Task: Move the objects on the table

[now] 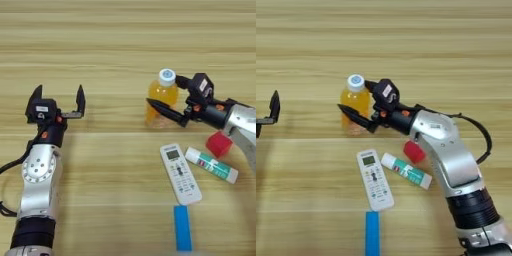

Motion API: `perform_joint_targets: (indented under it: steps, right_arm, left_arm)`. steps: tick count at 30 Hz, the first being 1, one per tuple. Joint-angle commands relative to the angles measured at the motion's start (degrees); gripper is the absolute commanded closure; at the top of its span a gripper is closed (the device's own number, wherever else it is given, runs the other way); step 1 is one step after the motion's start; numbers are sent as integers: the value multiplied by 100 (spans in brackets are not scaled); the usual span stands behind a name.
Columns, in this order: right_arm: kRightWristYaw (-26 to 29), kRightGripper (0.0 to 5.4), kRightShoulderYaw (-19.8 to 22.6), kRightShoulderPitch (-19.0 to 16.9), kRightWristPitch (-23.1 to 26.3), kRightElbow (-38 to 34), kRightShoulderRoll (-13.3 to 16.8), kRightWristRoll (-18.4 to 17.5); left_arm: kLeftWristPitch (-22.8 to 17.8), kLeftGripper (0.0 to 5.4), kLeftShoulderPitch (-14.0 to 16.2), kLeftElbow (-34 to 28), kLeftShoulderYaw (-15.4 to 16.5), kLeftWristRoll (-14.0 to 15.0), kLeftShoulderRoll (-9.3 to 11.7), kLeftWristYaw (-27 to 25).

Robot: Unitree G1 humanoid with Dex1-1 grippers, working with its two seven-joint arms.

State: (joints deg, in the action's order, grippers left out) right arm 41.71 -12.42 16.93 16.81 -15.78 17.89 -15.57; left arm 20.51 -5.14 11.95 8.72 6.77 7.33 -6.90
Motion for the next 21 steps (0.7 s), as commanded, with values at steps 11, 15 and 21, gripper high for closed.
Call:
perform_joint_targets:
  steps: [11, 15, 21]
  right_arm:
    - [611, 183, -769, -120, -76, 193, -58, -49]
    - [713, 183, -848, -170, -139, 356, -81, -40]
    - [868, 183, -895, -267, -298, 486, -107, -72]
  left_arm:
    - [39, 0, 13, 105, -24, -54, -23, 24]
    - [43, 0, 12, 110, -22, -49, -21, 19]
    - [39, 0, 17, 105, -23, -50, -25, 23]
